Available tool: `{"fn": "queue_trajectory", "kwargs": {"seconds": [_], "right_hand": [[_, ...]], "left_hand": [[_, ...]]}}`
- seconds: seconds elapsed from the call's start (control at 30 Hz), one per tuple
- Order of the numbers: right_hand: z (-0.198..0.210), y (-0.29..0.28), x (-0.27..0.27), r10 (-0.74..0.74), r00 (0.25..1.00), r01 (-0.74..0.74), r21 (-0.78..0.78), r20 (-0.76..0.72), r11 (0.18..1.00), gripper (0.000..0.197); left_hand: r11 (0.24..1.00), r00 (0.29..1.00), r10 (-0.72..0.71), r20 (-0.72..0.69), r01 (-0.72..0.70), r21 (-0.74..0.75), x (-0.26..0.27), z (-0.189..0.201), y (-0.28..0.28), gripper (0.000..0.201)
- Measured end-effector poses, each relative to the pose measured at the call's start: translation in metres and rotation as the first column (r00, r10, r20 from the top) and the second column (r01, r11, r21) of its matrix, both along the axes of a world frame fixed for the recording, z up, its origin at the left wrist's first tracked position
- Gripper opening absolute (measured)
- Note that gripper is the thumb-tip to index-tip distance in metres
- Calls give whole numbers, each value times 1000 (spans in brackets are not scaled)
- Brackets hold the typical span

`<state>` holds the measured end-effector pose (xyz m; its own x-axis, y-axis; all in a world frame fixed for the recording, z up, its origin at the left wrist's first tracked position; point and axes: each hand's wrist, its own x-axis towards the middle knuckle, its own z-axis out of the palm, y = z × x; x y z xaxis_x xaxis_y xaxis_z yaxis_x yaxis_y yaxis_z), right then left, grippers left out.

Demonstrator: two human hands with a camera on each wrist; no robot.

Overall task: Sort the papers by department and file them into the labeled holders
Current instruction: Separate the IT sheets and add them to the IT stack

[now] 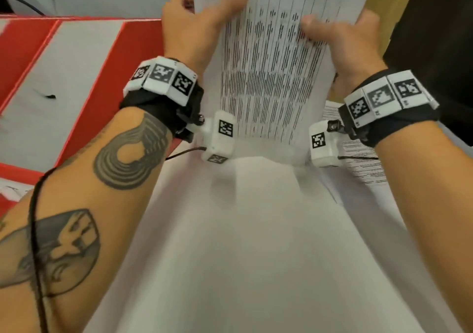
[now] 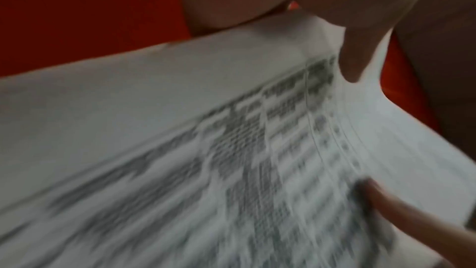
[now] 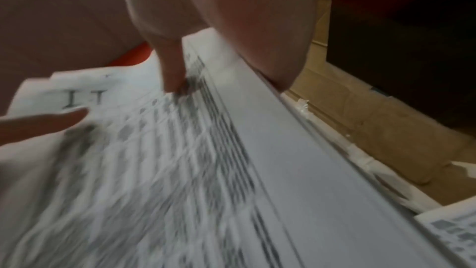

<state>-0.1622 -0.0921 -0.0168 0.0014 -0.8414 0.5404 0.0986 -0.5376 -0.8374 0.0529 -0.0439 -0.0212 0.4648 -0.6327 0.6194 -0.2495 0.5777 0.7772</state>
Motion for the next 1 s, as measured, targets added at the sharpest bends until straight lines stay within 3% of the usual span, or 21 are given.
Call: {"fn": "queue_trajectory", "kwargs": {"seconds": [0.07, 0.13, 0.3, 0.4, 0.5, 0.57, 0.63, 0.73, 0.8, 0.9, 1.0], "right_hand": [[-5, -3, -5, 63, 998, -63, 31, -7, 998, 50], [-6, -5, -3, 75, 997, -74, 29, -24, 997, 45], [0, -10, 5, 26, 998, -26, -7, -49, 1000, 41], [7, -8, -1, 44, 998, -44, -8, -33, 999, 58], [23, -1, -5, -73, 994, 62, -142, -77, 988, 76], [40, 7, -2, -241, 948, 182, -267, -208, 946, 75], [54, 13, 0, -398, 855, 275, -360, -333, 892, 65], [69, 20, 1, -444, 798, 274, -412, -407, 869, 63], [75, 23, -1, -447, 796, 256, -442, -409, 860, 54], [78, 25, -5, -437, 817, 241, -466, -377, 851, 39], [75, 26, -7, -392, 811, 180, -453, -433, 873, 44]], "left_hand": [[990, 992, -116, -44, 119, 79, 10, -6, 2, 59], [973, 982, -179, -52, 185, 138, 11, -8, 1, 48], [991, 999, -35, 11, 33, 130, -1, 3, -1, 22], [995, 999, 1, 50, -6, 101, 4, 12, 2, 32], [996, 996, 70, 63, -67, -54, 10, 32, -3, 63], [985, 978, 172, 121, -167, -50, 10, 52, -8, 47], [938, 924, 336, 180, -346, 28, 10, 72, -16, 24], [886, 877, 405, 260, -446, 123, 10, 88, -21, 21], [892, 899, 391, 200, -423, 161, 12, 89, -22, 22], [952, 954, 296, -52, -290, 96, 13, 89, -20, 33], [957, 957, 285, -59, -281, 69, 7, 91, -10, 34]]}}
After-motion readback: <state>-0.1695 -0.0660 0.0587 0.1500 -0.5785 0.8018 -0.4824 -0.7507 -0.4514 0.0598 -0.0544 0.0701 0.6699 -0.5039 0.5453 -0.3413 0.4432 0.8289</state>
